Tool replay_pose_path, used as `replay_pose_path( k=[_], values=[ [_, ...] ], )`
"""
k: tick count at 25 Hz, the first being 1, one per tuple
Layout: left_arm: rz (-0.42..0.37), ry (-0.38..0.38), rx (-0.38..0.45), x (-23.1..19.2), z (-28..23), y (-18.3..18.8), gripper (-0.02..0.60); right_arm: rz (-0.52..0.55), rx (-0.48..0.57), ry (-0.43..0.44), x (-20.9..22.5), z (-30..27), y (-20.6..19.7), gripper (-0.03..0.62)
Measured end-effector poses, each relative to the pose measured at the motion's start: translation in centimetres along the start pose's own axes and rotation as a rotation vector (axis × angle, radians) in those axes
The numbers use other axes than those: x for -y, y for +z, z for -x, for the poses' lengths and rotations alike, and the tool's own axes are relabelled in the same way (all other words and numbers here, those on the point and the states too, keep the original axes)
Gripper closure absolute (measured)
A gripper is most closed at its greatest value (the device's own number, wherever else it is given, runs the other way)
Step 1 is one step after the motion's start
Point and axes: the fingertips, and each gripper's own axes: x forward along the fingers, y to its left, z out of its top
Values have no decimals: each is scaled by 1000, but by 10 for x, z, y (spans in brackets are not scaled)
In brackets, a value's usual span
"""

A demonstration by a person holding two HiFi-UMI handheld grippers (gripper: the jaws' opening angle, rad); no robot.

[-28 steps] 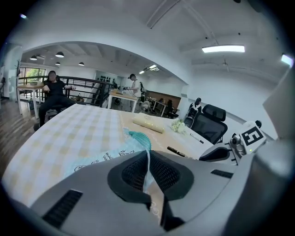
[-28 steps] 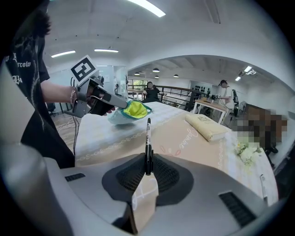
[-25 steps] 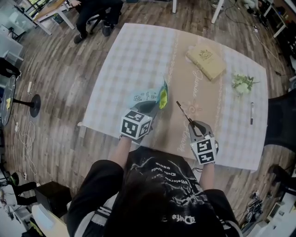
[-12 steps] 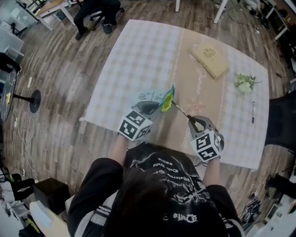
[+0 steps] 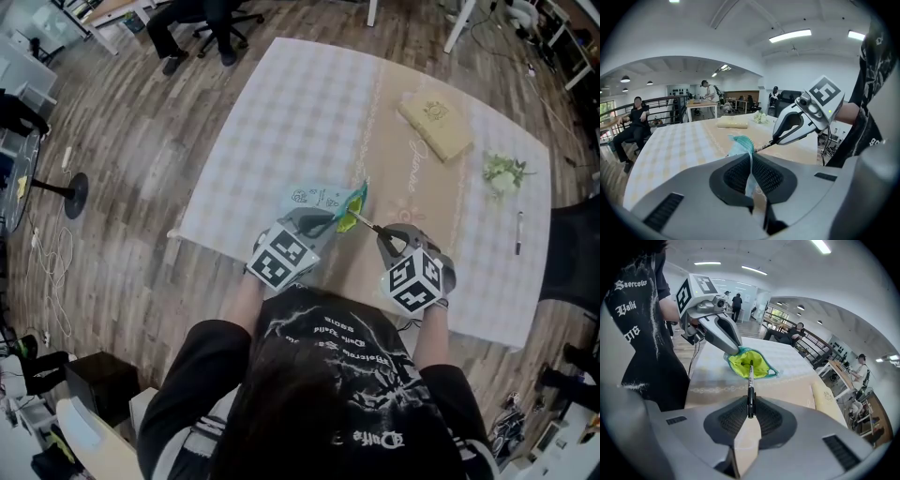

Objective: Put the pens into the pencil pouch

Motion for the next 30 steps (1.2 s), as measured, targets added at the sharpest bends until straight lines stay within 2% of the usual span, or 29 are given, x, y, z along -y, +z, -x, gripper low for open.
replay_pose_path(
  k=[3,8,21,30],
  values=[
    [-26,0,0,2,-1,-3,549,38,-12,13,-4,-7,6,530],
    [-14,-1,-2,6,0,-6,549,69,-25,31,-11,-15,15,530],
    [-59,-110,38,27,2,5,549,106,-18,64,-19,-27,31,528],
    [-24,-185,95,35,6,18,549,182,11,74,-24,-33,47,526]
  ],
)
